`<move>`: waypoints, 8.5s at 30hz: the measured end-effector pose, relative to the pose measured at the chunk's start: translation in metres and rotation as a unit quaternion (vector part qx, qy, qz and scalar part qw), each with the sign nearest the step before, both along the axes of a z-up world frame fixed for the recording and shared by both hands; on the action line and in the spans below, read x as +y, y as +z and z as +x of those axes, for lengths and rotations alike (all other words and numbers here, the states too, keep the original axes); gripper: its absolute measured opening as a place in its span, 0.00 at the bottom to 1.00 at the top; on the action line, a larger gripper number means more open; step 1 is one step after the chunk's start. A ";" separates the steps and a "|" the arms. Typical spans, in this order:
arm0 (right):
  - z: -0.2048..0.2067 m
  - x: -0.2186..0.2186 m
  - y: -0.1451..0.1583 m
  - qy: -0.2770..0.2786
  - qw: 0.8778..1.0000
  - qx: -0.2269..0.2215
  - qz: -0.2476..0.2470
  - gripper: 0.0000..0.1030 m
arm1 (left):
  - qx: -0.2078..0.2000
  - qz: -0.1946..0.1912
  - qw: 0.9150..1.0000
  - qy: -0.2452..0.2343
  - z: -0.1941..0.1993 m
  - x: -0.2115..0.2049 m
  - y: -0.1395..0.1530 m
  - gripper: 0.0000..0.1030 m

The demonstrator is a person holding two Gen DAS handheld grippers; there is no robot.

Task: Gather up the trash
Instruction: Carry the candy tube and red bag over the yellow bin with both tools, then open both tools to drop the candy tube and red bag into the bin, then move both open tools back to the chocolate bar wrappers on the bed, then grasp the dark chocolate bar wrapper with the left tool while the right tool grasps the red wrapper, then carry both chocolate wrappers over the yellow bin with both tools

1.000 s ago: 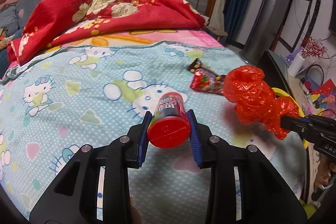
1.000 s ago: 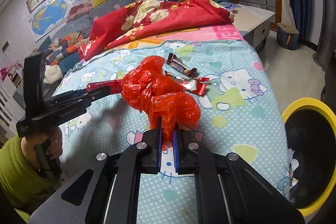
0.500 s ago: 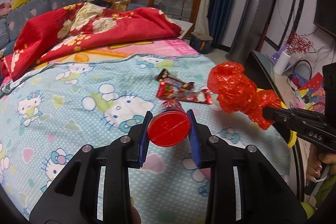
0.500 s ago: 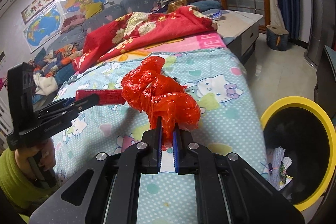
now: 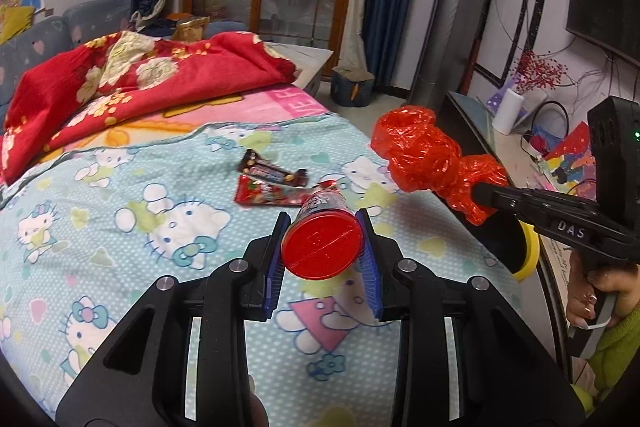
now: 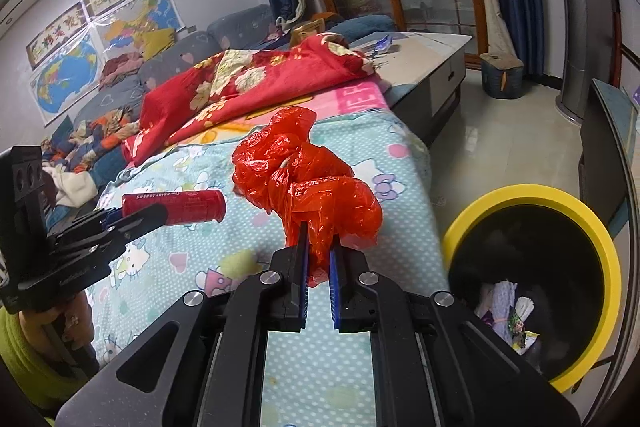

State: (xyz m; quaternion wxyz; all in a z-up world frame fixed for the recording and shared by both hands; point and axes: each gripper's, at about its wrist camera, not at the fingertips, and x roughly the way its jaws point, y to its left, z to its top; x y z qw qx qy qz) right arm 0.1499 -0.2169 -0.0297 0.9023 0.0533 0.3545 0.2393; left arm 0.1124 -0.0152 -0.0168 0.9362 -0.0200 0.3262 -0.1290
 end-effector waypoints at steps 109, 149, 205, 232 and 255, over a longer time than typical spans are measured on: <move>-0.007 -0.200 -0.039 -0.271 0.962 0.034 0.021 0.66 | 0.028 0.008 0.990 -0.139 0.029 -0.188 -0.038 0.89; -0.014 -0.057 -0.004 -0.097 0.995 -0.021 -0.030 0.71 | -0.018 -0.042 0.998 0.053 0.021 -0.037 -0.002 0.89; 0.108 0.124 -0.074 0.107 0.987 0.050 -0.105 0.57 | 0.151 -0.077 0.982 0.082 0.186 0.061 -0.064 0.47; 0.061 0.095 -0.069 0.120 0.989 0.086 -0.025 0.05 | 0.153 -0.092 0.981 0.072 0.158 0.056 -0.069 0.11; 0.019 0.019 -0.046 0.034 0.997 0.062 -0.023 0.05 | 0.106 -0.066 0.991 0.056 0.108 0.035 -0.054 0.02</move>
